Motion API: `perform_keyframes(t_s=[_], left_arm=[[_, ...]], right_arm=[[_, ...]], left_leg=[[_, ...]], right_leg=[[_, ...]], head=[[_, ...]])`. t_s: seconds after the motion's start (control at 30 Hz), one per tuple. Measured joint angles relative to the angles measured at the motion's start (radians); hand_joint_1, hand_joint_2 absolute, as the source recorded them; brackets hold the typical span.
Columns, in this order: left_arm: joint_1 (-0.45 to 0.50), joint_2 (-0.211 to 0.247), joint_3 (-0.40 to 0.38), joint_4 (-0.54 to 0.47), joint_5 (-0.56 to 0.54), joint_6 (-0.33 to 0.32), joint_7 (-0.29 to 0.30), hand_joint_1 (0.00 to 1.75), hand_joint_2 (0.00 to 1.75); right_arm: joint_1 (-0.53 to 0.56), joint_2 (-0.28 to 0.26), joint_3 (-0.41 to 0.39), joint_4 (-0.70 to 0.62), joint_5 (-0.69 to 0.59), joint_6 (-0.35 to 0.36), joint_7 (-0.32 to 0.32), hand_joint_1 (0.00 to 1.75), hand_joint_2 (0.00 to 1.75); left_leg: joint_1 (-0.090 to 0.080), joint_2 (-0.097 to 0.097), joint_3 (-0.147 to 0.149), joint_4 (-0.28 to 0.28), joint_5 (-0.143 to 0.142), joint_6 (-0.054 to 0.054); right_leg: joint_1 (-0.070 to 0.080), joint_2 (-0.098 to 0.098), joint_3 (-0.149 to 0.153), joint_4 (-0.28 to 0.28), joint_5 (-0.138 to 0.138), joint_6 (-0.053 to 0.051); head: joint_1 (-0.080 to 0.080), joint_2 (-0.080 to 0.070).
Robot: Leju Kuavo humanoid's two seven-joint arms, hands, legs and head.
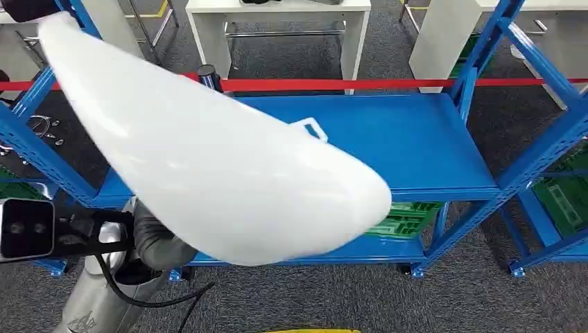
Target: Take the parts from the cabinet and place them on the table.
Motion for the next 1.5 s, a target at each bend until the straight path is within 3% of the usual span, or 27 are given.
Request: perform_keyframes(t_s=[0.07, 0.13, 0.17, 0.23, 0.3, 0.33, 0.37, 0.43, 0.5, 0.53, 0.6, 0.67, 0.7, 0.73, 0.8, 0.83, 0.87, 1.0, 1.03, 1.13, 1.2, 1.23, 1.3, 1.33, 1.37, 1.4, 1.5], left_arm=[[-0.008, 0.003, -0.005, 0.011, -0.002, 0.001, 0.000, 1.75, 1.75], [-0.009, 0.005, -0.011, 0.020, -0.002, 0.003, 0.000, 1.75, 1.75], [-0.009, 0.006, -0.014, 0.025, -0.002, 0.003, 0.000, 1.75, 1.75], [-0.011, 0.009, -0.019, 0.035, -0.002, 0.003, 0.000, 1.75, 1.75], [-0.021, 0.011, -0.026, 0.041, -0.002, 0.009, 0.000, 1.75, 1.75], [-0.028, 0.010, -0.029, 0.042, -0.002, 0.012, -0.001, 1.75, 1.75], [-0.033, 0.010, -0.032, 0.042, 0.000, 0.014, -0.002, 1.75, 1.75], [-0.041, 0.011, -0.038, 0.042, 0.005, 0.022, -0.006, 1.75, 1.75], [-0.043, 0.011, -0.044, 0.042, 0.007, 0.026, -0.006, 1.75, 1.75], [-0.045, 0.011, -0.048, 0.043, 0.009, 0.026, -0.006, 1.75, 1.75], [-0.048, 0.011, -0.053, 0.046, 0.012, 0.028, -0.006, 1.75, 1.75], [-0.047, 0.012, -0.058, 0.051, 0.013, 0.029, -0.006, 1.75, 1.75], [-0.047, 0.012, -0.059, 0.053, 0.013, 0.029, -0.006, 1.75, 1.75], [-0.046, 0.013, -0.061, 0.056, 0.014, 0.029, -0.006, 1.75, 1.75], [-0.047, 0.014, -0.063, 0.059, 0.022, 0.029, -0.006, 1.75, 1.75], [-0.047, 0.014, -0.064, 0.061, 0.024, 0.029, -0.006, 1.75, 1.75], [-0.048, 0.013, -0.065, 0.061, 0.025, 0.029, -0.006, 1.75, 1.75], [-0.046, 0.014, -0.071, 0.068, 0.012, 0.041, 0.001, 1.75, 1.75], [-0.046, 0.014, -0.071, 0.070, 0.011, 0.041, 0.002, 1.75, 1.75], [-0.047, 0.015, -0.072, 0.079, -0.009, 0.038, -0.008, 1.75, 1.75], [-0.046, 0.016, -0.072, 0.088, -0.018, 0.037, -0.012, 1.75, 1.75], [-0.046, 0.016, -0.073, 0.092, -0.019, 0.035, -0.013, 1.75, 1.75], [-0.048, 0.015, -0.073, 0.098, -0.019, 0.032, -0.013, 1.75, 1.75], [-0.051, 0.014, -0.073, 0.100, -0.020, 0.032, -0.013, 1.75, 1.75], [-0.056, 0.014, -0.073, 0.100, -0.020, 0.031, -0.013, 1.75, 1.75], [-0.060, 0.012, -0.072, 0.101, -0.020, 0.030, -0.015, 1.75, 1.75], [-0.062, 0.011, -0.073, 0.105, -0.020, 0.029, -0.015, 1.75, 1.75]], right_arm=[[-0.001, 0.003, -0.008, 0.000, -0.004, 0.005, 0.005, 0.00, 0.00], [0.000, 0.008, -0.015, 0.000, -0.005, 0.006, 0.007, 0.00, 0.00], [0.001, 0.008, -0.018, 0.000, -0.006, 0.006, 0.008, 0.00, 0.00], [0.003, 0.011, -0.024, 0.000, -0.010, 0.015, 0.011, 0.00, 0.00], [0.005, 0.016, -0.033, -0.006, -0.026, 0.041, 0.015, 0.00, 0.00], [0.005, 0.021, -0.041, -0.013, -0.039, 0.055, 0.021, 0.00, 0.00], [0.010, 0.029, -0.049, -0.020, -0.049, 0.067, 0.027, 0.00, 0.00], [0.021, 0.041, -0.068, -0.057, -0.058, 0.103, 0.053, 0.00, 0.00], [0.033, 0.059, -0.081, -0.093, -0.060, 0.123, 0.066, 0.00, 0.00], [0.035, 0.063, -0.086, -0.105, -0.061, 0.126, 0.069, 0.00, 0.00], [0.040, 0.071, -0.095, -0.127, -0.061, 0.135, 0.073, 0.00, 0.00], [0.043, 0.074, -0.101, -0.149, -0.061, 0.139, 0.075, 0.00, 0.00], [0.043, 0.075, -0.103, -0.159, -0.061, 0.141, 0.075, 0.00, 0.00], [0.043, 0.077, -0.105, -0.170, -0.060, 0.148, 0.077, 0.00, 0.00], [0.047, 0.083, -0.108, -0.200, -0.045, 0.179, 0.090, 0.00, 0.00], [0.052, 0.088, -0.109, -0.219, -0.035, 0.195, 0.097, 0.00, 0.00], [0.053, 0.095, -0.113, -0.241, -0.027, 0.210, 0.105, 0.00, 0.00], [0.058, 0.118, -0.142, -0.298, 0.004, 0.252, 0.133, 0.00, 0.00], [0.058, 0.117, -0.143, -0.301, 0.013, 0.252, 0.123, 0.00, 0.00], [0.056, 0.109, -0.143, -0.284, 0.027, 0.200, 0.067, 0.00, 0.00], [0.049, 0.096, -0.143, -0.254, 0.029, 0.158, 0.037, 0.00, 0.00], [0.045, 0.090, -0.144, -0.238, 0.032, 0.146, 0.031, 0.00, 0.00], [0.034, 0.077, -0.143, -0.201, 0.039, 0.127, 0.029, 0.00, 0.00], [0.029, 0.072, -0.143, -0.180, 0.042, 0.121, 0.026, 0.00, 0.00], [0.026, 0.071, -0.142, -0.164, 0.044, 0.117, 0.024, 0.00, 0.00], [0.023, 0.068, -0.141, -0.152, 0.044, 0.114, 0.021, 0.00, 0.00], [0.017, 0.061, -0.141, -0.118, 0.047, 0.101, 0.017, 0.00, 0.00]], left_leg=[[0.005, -0.004, -0.022, 0.065, -0.088, -0.015], [0.012, -0.004, -0.063, 0.226, -0.200, -0.025], [0.014, -0.004, -0.071, 0.280, -0.218, -0.027], [0.015, -0.004, -0.036, 0.286, -0.178, -0.025], [0.014, -0.004, 0.073, 0.145, -0.117, -0.013], [0.008, 0.015, 0.147, 0.044, -0.128, -0.001], [0.000, 0.036, 0.184, -0.016, -0.155, 0.007], [-0.010, 0.026, 0.175, -0.029, -0.152, 0.015], [-0.011, 0.016, 0.168, -0.051, -0.122, 0.031], [-0.005, 0.011, 0.167, -0.061, -0.103, 0.036], [-0.005, -0.002, 0.138, -0.062, -0.074, 0.047], [-0.007, -0.016, 0.101, -0.059, -0.047, 0.048], [-0.007, -0.023, 0.084, -0.058, -0.035, 0.047], [-0.007, -0.029, 0.066, -0.056, -0.022, 0.045], [-0.004, -0.045, 0.034, -0.047, -0.001, 0.037], [-0.004, -0.048, 0.020, -0.037, 0.005, 0.033], [-0.012, -0.052, 0.005, -0.024, 0.008, 0.029], [-0.008, -0.061, -0.012, -0.016, 0.040, 0.005], [-0.003, -0.047, -0.020, -0.007, 0.015, -0.001], [0.010, -0.019, -0.064, 0.175, -0.165, -0.024], [0.016, -0.015, -0.079, 0.296, -0.200, -0.031], [0.018, -0.014, -0.065, 0.302, -0.180, -0.031], [0.019, -0.014, 0.029, 0.196, -0.112, -0.024], [0.017, -0.014, 0.100, 0.102, -0.101, -0.016], [0.013, -0.012, 0.157, 0.012, -0.139, -0.005], [0.008, -0.011, 0.182, -0.033, -0.150, -0.003], [-0.004, -0.012, 0.167, -0.035, -0.125, 0.018]], right_leg=[[0.002, -0.002, -0.012, 0.000, 0.016, -0.015], [0.004, -0.002, -0.040, 0.002, 0.039, -0.018], [0.005, -0.002, -0.052, 0.002, 0.048, -0.017], [0.005, -0.002, -0.081, 0.004, 0.069, -0.014], [0.008, -0.002, -0.101, 0.004, 0.087, -0.010], [0.008, -0.008, -0.103, 0.004, 0.095, -0.007], [0.015, -0.009, -0.104, 0.005, 0.100, -0.003], [0.003, -0.022, -0.103, -0.001, 0.114, 0.015], [0.008, -0.031, -0.103, -0.012, 0.130, 0.028], [0.004, -0.024, -0.114, 0.005, 0.102, 0.022], [0.005, -0.014, -0.152, 0.116, -0.008, 0.003], [0.005, -0.010, -0.191, 0.272, -0.080, 0.005], [0.005, -0.009, -0.190, 0.309, -0.076, 0.013], [0.004, -0.009, -0.167, 0.301, -0.052, 0.027], [0.003, -0.003, -0.072, 0.180, 0.002, 0.046], [0.001, 0.009, -0.010, 0.089, 0.004, 0.045], [0.003, 0.013, 0.045, 0.003, -0.025, 0.037], [0.004, 0.012, 0.027, -0.008, -0.019, 0.001], [0.003, 0.007, 0.020, -0.008, -0.009, -0.009], [0.005, -0.001, -0.011, -0.007, 0.023, -0.021], [0.006, -0.004, -0.039, -0.005, 0.046, -0.017], [0.006, -0.006, -0.053, -0.003, 0.055, -0.015], [0.008, -0.008, -0.078, -0.001, 0.073, -0.010], [0.009, -0.008, -0.085, -0.001, 0.082, -0.007], [0.010, -0.008, -0.090, -0.001, 0.091, -0.003], [0.010, -0.010, -0.093, -0.001, 0.099, 0.007], [0.003, -0.011, -0.095, -0.014, 0.127, 0.029]], head=[[-0.005, 0.000], [-0.006, 0.000], [-0.006, 0.000], [-0.006, 0.000], [-0.007, 0.000], [-0.006, 0.000], [-0.005, 0.000], [-0.008, 0.000], [-0.010, 0.000], [-0.009, 0.000], [-0.006, 0.000], [-0.005, 0.000], [-0.005, 0.000], [-0.004, 0.000], [-0.005, 0.000], [-0.004, 0.000], [-0.003, 0.000], [-0.005, 0.000], [-0.003, 0.000], [-0.010, 0.000], [-0.011, 0.000], [-0.011, 0.000], [-0.011, 0.000], [-0.011, 0.000], [-0.010, 0.000], [-0.009, 0.000], [-0.011, 0.000]])
